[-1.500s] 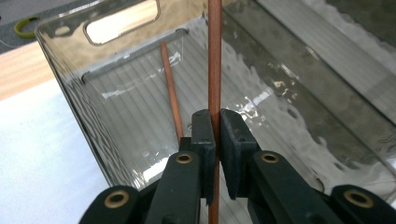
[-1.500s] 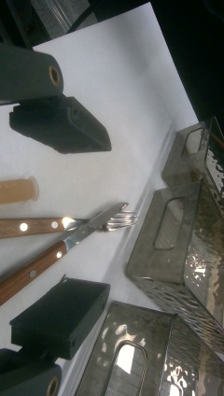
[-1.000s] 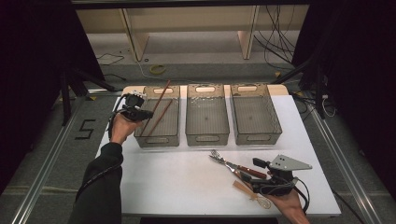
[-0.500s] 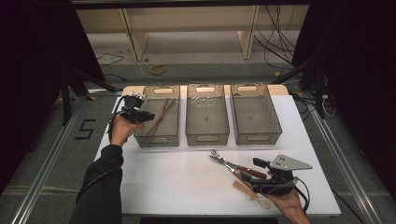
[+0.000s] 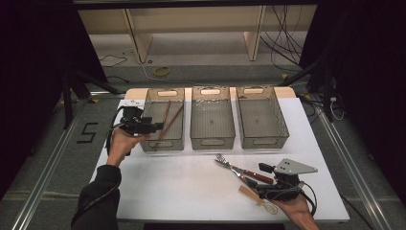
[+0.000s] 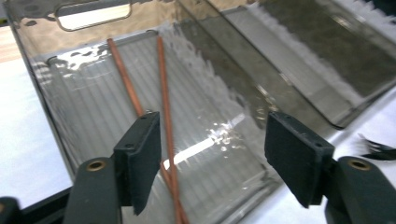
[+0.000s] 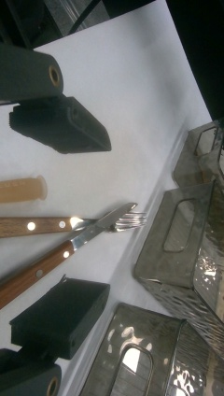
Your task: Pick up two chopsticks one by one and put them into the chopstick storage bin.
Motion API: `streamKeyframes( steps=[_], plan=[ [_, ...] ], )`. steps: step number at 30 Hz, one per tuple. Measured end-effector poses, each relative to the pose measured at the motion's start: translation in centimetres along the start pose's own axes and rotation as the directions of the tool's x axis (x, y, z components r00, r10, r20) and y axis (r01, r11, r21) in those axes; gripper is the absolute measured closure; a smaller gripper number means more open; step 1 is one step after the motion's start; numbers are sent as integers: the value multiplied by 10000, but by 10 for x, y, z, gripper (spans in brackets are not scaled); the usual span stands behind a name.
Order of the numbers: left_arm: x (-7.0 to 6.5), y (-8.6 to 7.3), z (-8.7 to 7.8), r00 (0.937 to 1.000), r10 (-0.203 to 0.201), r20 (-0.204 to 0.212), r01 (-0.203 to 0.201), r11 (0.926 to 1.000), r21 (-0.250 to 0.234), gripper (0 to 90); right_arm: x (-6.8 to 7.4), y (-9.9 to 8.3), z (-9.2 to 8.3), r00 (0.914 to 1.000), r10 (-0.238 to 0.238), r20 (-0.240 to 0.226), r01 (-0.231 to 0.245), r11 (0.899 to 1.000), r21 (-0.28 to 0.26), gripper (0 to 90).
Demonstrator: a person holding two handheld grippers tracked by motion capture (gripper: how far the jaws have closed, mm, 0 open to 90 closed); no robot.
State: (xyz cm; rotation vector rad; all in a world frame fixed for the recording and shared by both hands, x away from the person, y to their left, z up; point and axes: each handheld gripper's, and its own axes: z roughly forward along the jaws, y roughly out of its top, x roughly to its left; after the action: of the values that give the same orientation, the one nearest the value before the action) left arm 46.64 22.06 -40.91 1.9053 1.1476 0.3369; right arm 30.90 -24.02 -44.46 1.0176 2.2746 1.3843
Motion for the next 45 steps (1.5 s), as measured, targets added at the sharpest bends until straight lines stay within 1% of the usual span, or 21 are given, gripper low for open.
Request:
streamKeyframes(
  steps=[3,5,8,11,13,16,18,24,27,31,39,42,45],
  plan=[
    [-4,-5,-2,9999,77,97,-78,9999,99,320,1,0,1,10000,-35,-41,36,9999,130,275],
    [-7,-8,-4,9997,56,251,-54,10000,-55,307,2,0,1,9999,-73,-81,75,9998,181,276],
    [-13,-13,-6,9985,269,478,-262,9995,-159,277,2,0,2,9999,-115,-115,118,9996,252,277],
    [-20,-17,-7,9975,274,645,-251,9990,-360,258,2,0,4,9997,-153,-193,159,9993,346,279],
    [-24,-19,-8,9960,304,844,-260,9983,-518,253,3,0,4,9996,-181,-224,190,9990,412,279],
    [-29,-23,-9,9956,447,823,-396,9972,-628,242,3,0,5,9993,-227,-292,241,9985,487,282],
    [-31,-26,-10,9948,402,931,-338,9970,-690,240,3,0,6,9992,-250,-321,268,9979,587,283],
    [-43,-35,-15,9895,613,1312,-494,9946,-916,217,5,0,9,9984,-380,-411,413,9957,834,287],
    [-49,-39,-17,9868,837,1389,-706,9929,-961,215,5,-1,10,9980,-451,-436,492,9939,988,289],
    [-57,-47,-17,9841,1004,1467,-871,9917,-944,209,5,-1,11,9977,-494,-465,546,9914,1193,294],
    [-66,-65,-18,9812,1115,1577,-975,9908,-941,208,7,-2,14,9962,-680,-541,762,9831,1664,308],
    [-69,-70,-18,9808,1228,1515,-1088,9893,-973,206,8,-2,16,9959,-724,-543,813,9792,1856,310],
    [-71,-74,-19,9801,1172,1602,-1022,9898,-993,204,9,-3,16,9954,-792,-538,884,9761,1984,314]
  ],
)
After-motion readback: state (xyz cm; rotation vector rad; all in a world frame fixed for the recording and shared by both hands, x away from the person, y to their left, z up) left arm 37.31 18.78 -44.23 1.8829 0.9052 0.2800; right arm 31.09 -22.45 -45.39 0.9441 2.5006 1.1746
